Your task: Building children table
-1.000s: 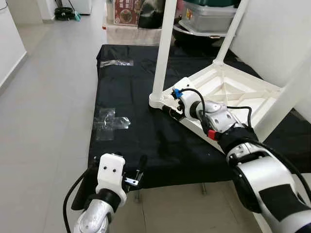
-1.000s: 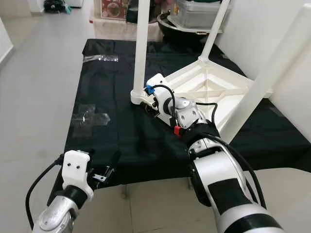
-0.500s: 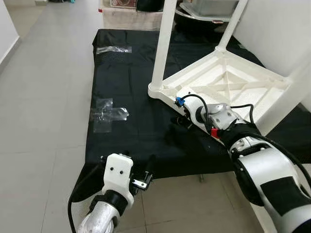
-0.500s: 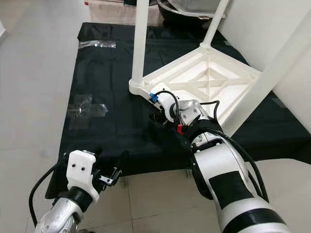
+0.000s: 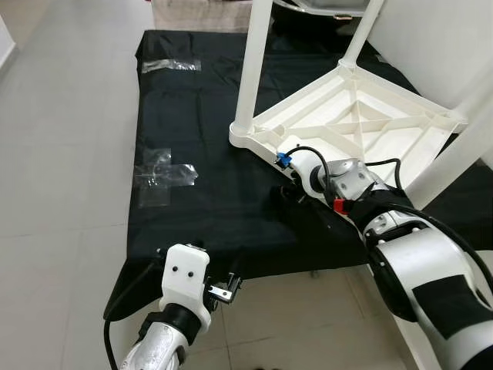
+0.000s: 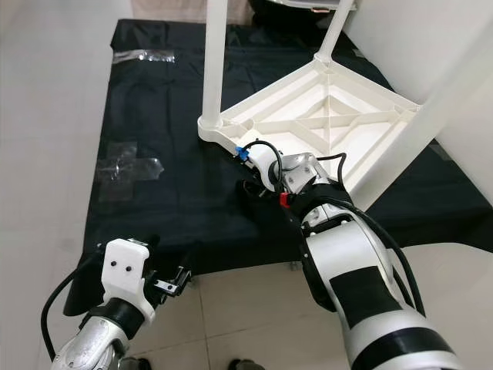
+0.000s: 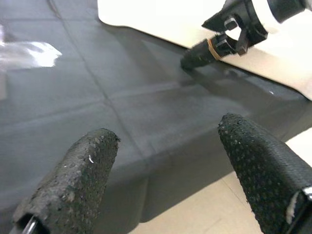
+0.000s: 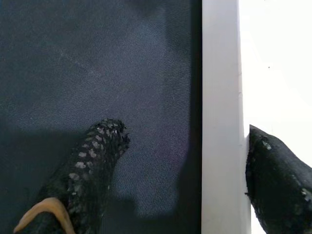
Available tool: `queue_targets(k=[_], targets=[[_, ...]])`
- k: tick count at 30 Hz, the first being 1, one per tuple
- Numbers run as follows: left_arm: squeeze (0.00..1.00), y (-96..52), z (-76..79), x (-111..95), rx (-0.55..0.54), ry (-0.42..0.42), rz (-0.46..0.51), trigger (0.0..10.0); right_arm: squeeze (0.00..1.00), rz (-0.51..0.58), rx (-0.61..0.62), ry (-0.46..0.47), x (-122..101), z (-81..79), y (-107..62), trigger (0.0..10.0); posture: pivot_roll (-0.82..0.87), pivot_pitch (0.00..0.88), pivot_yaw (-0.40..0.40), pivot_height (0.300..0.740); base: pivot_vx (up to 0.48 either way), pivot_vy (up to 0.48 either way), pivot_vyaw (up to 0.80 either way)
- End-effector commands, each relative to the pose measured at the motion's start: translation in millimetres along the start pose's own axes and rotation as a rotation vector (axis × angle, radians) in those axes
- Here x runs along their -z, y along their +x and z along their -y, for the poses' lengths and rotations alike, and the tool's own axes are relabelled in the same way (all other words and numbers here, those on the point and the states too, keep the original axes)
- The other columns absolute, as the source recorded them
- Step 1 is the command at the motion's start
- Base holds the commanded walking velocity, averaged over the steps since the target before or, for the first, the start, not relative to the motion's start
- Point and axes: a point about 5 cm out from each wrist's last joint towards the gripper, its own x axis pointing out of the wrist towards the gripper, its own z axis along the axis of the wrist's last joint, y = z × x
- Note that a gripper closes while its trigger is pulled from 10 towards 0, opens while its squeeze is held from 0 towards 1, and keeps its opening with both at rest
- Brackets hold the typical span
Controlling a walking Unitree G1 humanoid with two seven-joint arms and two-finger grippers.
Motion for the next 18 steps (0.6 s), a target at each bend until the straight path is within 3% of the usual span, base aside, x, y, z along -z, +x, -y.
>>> queue_targets(k=[1, 3, 4, 5, 6, 18], targets=[[0.0, -3.1, 2.8, 0, -0.005, -0.008, -0.014, 10.0, 0.0, -0.041, -0.121, -0.028, 11, -18.8, 9.4, 10.0, 0.07, 0.25, -0.153, 0.74, 0.0, 0.0, 0.0], [0.0, -3.6, 3.0, -1, -0.008, -0.01, -0.015, 10.0, 0.0, -0.029, -0.153, -0.049, 8, -21.2, 9.7, 10.0, 0.07, 0.253, -0.155, 0.74, 0.0, 0.0, 0.0], [0.0, -3.9, 3.1, -1, -0.01, -0.011, -0.016, 10.0, 0.0, -0.008, -0.179, -0.071, 5, -23.4, 10.0, 5.4, 0.07, 0.253, -0.155, 0.74, 0.0, 0.0, 0.0], [0.0, -3.9, 3.1, -1, -0.01, -0.011, -0.016, 10.0, 0.0, -0.008, -0.179, -0.071, 5, -23.4, 10.0, 5.4, 0.07, 0.253, -0.155, 0.74, 0.0, 0.0, 0.0], [0.0, -4.1, 3.1, -1, -0.012, -0.013, -0.017, 10.0, 0.0, 0.003, -0.198, -0.074, 2, -25.1, 10.2, 0.0, 0.07, 0.259, -0.155, 0.74, 0.0, 0.0, 0.0], [0.0, -3.6, 2.2, -1, -0.023, -0.018, -0.028, 10.0, 0.0, 0.05, -0.353, -0.19, -11, -31.3, 5.7, 0.0, 0.06, 0.264, -0.153, 0.74, 0.0, 0.0, 0.0]])
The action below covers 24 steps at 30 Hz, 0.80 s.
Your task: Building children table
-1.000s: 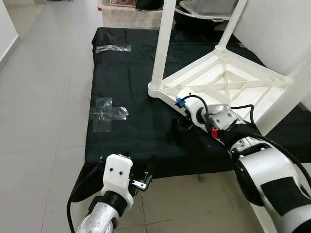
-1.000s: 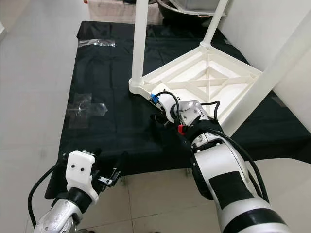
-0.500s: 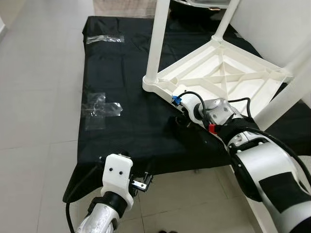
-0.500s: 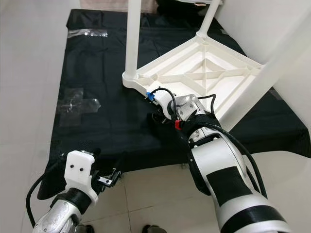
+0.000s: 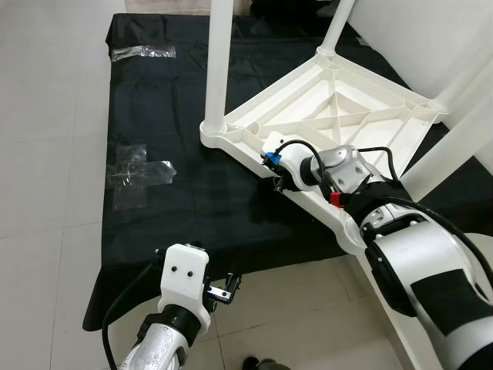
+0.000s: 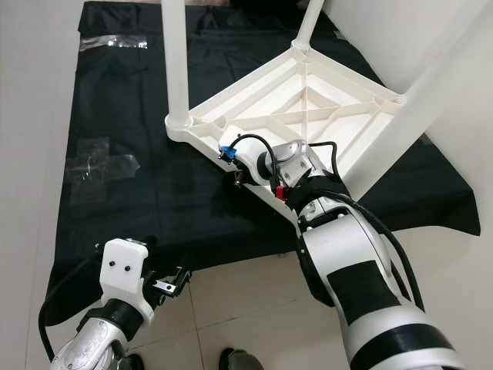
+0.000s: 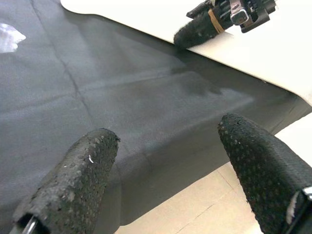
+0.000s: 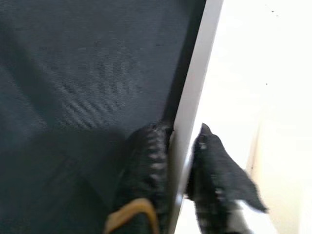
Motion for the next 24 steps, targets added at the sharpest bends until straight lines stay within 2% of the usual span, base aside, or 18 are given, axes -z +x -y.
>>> queue_targets(k=[1, 6, 9, 10, 12, 13, 15, 20, 24], targets=[[0.0, -1.6, 2.6, 1, 0.001, -0.014, -0.016, 10.0, 0.0, -0.039, -0.123, -0.017, 9, -18.0, 12.6, 0.0, 0.06, 0.265, -0.152, 0.74, 0.0, 0.0, 0.0], [0.0, -0.5, 1.9, 1, 0.001, -0.013, -0.017, 10.0, 0.0, 0.051, -0.205, -0.078, -3, -21.0, 10.7, 0.0, 0.05, 0.26, -0.148, 0.74, 0.0, 0.0, 0.0], [0.0, 0.4, 1.1, 1, 0.0, -0.013, -0.018, 10.0, 0.0, 0.109, -0.342, -0.135, -9, -29.1, 9.2, 0.0, 0.05, 0.259, -0.147, 0.74, 0.0, 0.0, 0.0], [0.0, 0.4, 1.1, 1, 0.0, -0.013, -0.018, 10.0, 0.0, 0.109, -0.342, -0.135, -9, -29.1, 9.2, 0.0, 0.05, 0.259, -0.147, 0.74, 0.0, 0.0, 0.0], [0.0, 1.4, 0.4, 1, -0.001, -0.014, -0.019, 10.0, 0.0, 0.137, -0.468, -0.208, -11, -36.6, 6.4, 0.0, 0.05, 0.252, -0.146, 0.74, 0.0, 0.0, 0.0], [0.0, 1.4, 0.4, 1, -0.001, -0.014, -0.019, 10.0, 0.0, 0.137, -0.468, -0.208, -11, -36.6, 6.4, 0.0, 0.05, 0.252, -0.146, 0.74, 0.0, 0.0, 0.0], [0.0, 2.5, -0.4, 2, -0.002, -0.015, -0.022, 10.0, 0.0, 0.171, -0.567, -0.297, -12, -42.4, 2.4, 0.0, 0.05, 0.248, -0.145, 0.74, 0.0, 0.0, 0.0], [0.0, 3.6, -1.2, 4, -0.002, -0.015, -0.027, 10.0, 0.0, 0.201, -0.568, -0.363, -18, -43.3, 1.2, 0.0, 0.05, 0.232, -0.143, 0.74, 0.0, 0.0, 0.0], [0.0, 4.2, -1.9, 5, -0.003, -0.013, -0.031, 10.0, 0.0, 0.239, -0.516, -0.344, -31, -41.7, 4.0, 0.0, 0.05, 0.224, -0.142, 0.74, 0.0, 0.0, 0.0]])
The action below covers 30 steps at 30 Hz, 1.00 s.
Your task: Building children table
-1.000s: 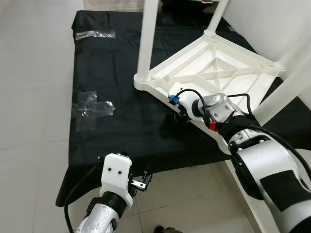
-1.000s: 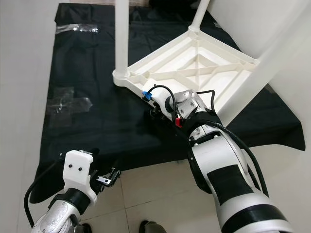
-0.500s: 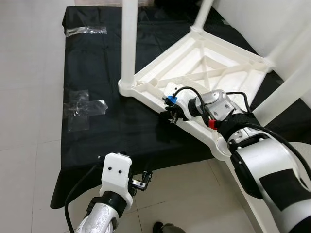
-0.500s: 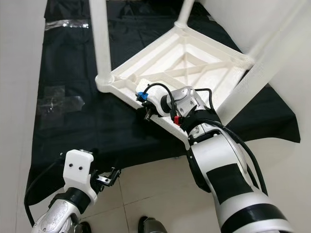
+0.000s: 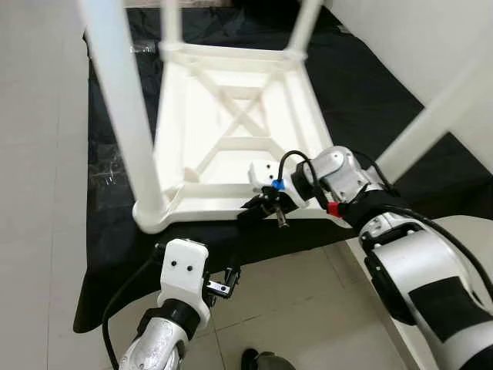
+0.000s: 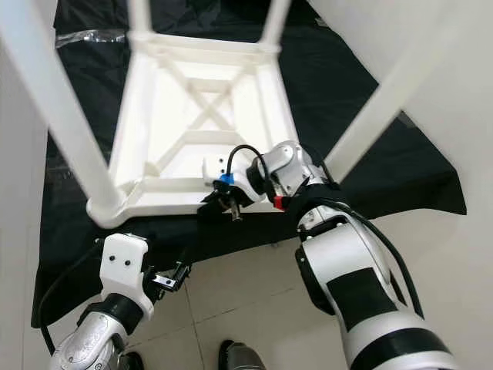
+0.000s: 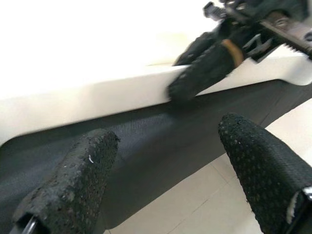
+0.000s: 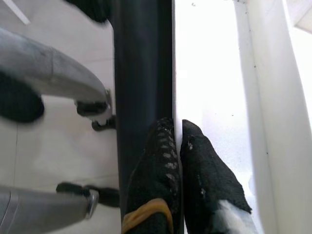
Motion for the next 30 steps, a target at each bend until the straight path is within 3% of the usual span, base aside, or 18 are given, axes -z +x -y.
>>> queue_targets(k=[1, 7, 16, 17, 19, 20, 24, 29, 30], targets=[[0.0, -0.3, 0.3, 7, -0.002, -0.015, -0.037, 10.0, 0.0, 0.033, 0.03, -0.041, -14, 5.6, 2.5, 0.0, 0.05, 0.224, -0.142, 0.74, 0.0, 0.0, 0.0], [0.0, -0.6, 0.8, 8, -0.002, -0.012, -0.039, 10.0, 0.0, 0.095, 0.023, -0.072, -21, 4.3, 9.7, 0.0, 0.06, 0.211, -0.143, 0.74, 0.0, 0.0, 0.0], [0.0, -0.2, 1.9, 9, 0.005, -0.013, -0.042, 10.0, 0.0, 0.044, -0.013, -0.128, -14, -0.7, 10.0, 0.0, 0.05, 0.199, -0.144, 0.74, 0.0, 0.0, 0.0], [0.0, -0.1, 2.2, 9, 0.006, -0.014, -0.042, 10.0, 0.0, 0.021, 0.008, -0.136, -12, 0.0, 9.4, 10.0, 0.05, 0.198, -0.144, 0.74, 0.0, 0.0, 0.0], [0.0, 0.0, 2.3, 10, 0.007, -0.014, -0.043, 10.0, 0.0, 0.006, 0.031, -0.132, -10, 1.2, 8.5, 10.0, 0.05, 0.198, -0.144, 0.74, 0.0, 0.0, 0.0], [0.0, 0.2, 2.5, 10, 0.007, -0.014, -0.043, 10.0, 1.0, 0.002, 0.073, -0.108, -9, 4.0, 6.6, 10.0, 0.05, 0.2, -0.147, 0.74, 0.0, 0.0, 0.0], [0.0, 0.6, 2.2, 10, 0.007, -0.014, -0.042, 10.0, 1.0, 0.023, 0.098, -0.088, -11, 6.3, 4.5, 10.0, 0.06, 0.203, -0.149, 0.74, 0.0, 0.0, 0.0], [0.0, 2.4, 0.5, 10, 0.006, -0.01, -0.041, 10.0, 1.0, 0.019, 0.174, -0.137, -14, 11.9, -5.0, 10.0, 0.05, 0.2, -0.145, 0.74, 0.0, 0.0, 0.0], [0.0, 3.2, 0.1, 11, 0.006, -0.009, -0.041, 10.0, 0.74, 0.004, 0.185, -0.155, -12, 12.6, -11.3, 10.0, 0.05, 0.2, -0.145, 0.74, 0.0, 0.0, 0.0]])
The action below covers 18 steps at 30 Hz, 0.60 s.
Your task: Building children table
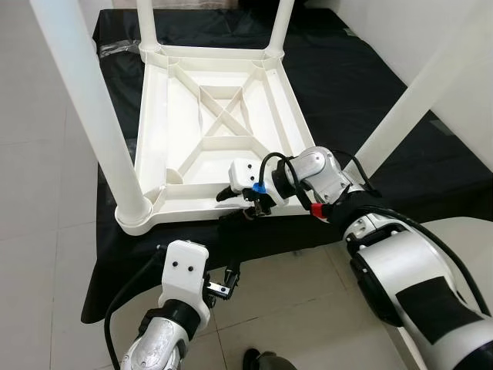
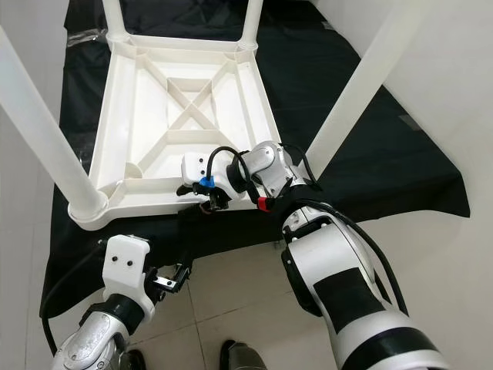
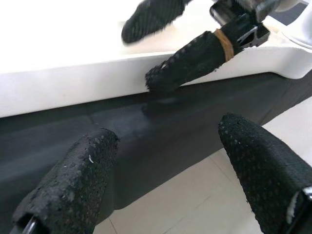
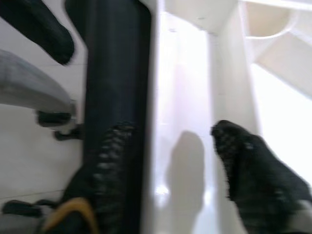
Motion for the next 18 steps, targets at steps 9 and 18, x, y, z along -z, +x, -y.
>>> queue_targets(k=[9, 18], targets=[[0.0, 4.4, -2.7, 8, 0.001, -0.003, -0.019, 10.0, 0.0, 0.092, 0.09, -0.005, -2, 13.0, -38.3, 10.0, 0.05, 0.175, -0.132, 0.74, 0.0, 0.0, 0.0], [0.0, 11.8, -10.4, 12, -0.003, 0.014, -0.014, 10.0, 0.0, 0.38, 0.34, 0.112, 0, 10.2, -61.4, 10.0, 0.05, 0.138, -0.106, 0.74, 0.0, 0.0, 0.0]])
